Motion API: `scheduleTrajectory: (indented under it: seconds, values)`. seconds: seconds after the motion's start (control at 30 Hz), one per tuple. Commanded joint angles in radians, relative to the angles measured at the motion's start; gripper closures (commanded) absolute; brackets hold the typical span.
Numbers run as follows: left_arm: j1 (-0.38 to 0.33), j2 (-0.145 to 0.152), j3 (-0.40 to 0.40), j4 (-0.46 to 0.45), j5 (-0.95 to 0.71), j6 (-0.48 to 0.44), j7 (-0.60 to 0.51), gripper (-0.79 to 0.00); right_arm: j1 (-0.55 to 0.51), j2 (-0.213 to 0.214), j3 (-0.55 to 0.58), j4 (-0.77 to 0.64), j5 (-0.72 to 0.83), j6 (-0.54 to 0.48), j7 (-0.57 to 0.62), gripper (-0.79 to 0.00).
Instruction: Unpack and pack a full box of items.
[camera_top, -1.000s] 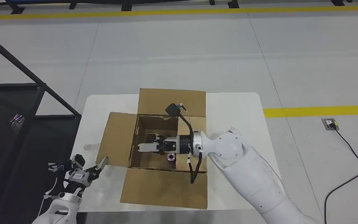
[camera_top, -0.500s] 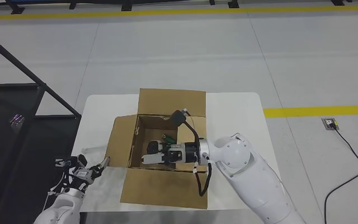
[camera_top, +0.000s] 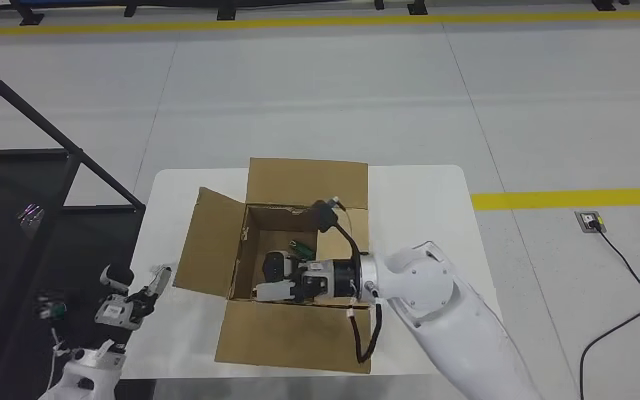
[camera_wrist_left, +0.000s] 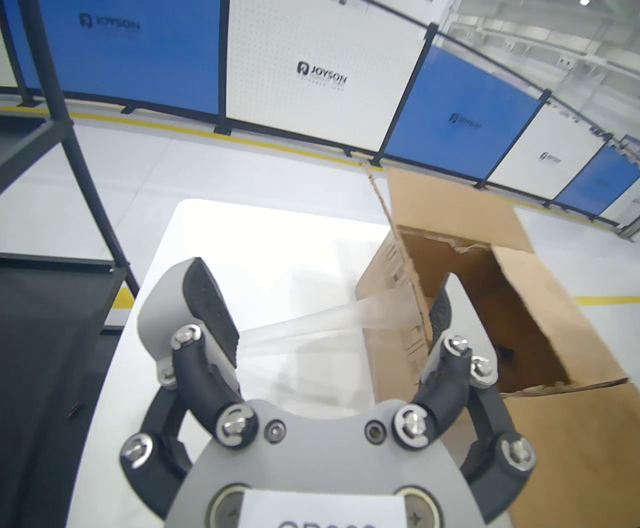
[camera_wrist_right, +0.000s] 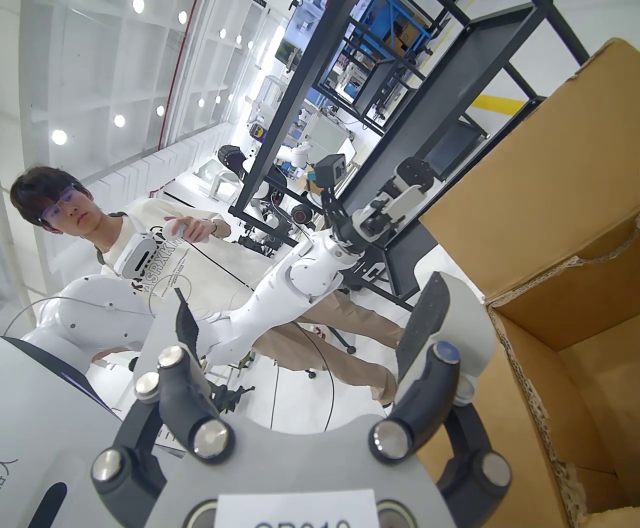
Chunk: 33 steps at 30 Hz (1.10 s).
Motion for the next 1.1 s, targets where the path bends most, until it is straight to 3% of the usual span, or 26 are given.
scheduleTrajectory:
  seconds: [0.0,0.2,0.33,0.47,0.73,1.07]
  values:
    - [0.042,-0.001,-0.023,-0.07,-0.039,-0.04,-0.002,-0.785,-0.03,0.009,0.023,-0.042,-0.027,-0.011,-0.004,-0.785]
    - [0.116,0.003,-0.027,-0.225,-0.157,-0.179,-0.12,-0.785,-0.153,0.039,0.116,-0.185,-0.096,-0.039,-0.015,-0.785]
    - [0.066,0.008,0.045,-0.261,-0.15,-0.16,-0.241,-0.785,-0.252,0.059,0.189,-0.273,-0.12,-0.065,-0.023,-0.785]
    - [-0.053,0.008,0.177,-0.221,-0.141,-0.095,-0.361,-0.785,-0.361,0.077,0.265,-0.338,-0.132,-0.095,-0.042,-0.785]
    - [-0.352,-0.005,0.42,-0.012,-0.277,0.097,-0.625,-0.785,-0.573,0.106,0.42,-0.403,-0.106,-0.188,-0.123,-0.785]
    - [-0.369,-0.006,0.433,0.001,-0.286,0.103,-0.648,-0.785,-0.599,0.109,0.431,-0.406,-0.098,-0.186,-0.122,-0.785]
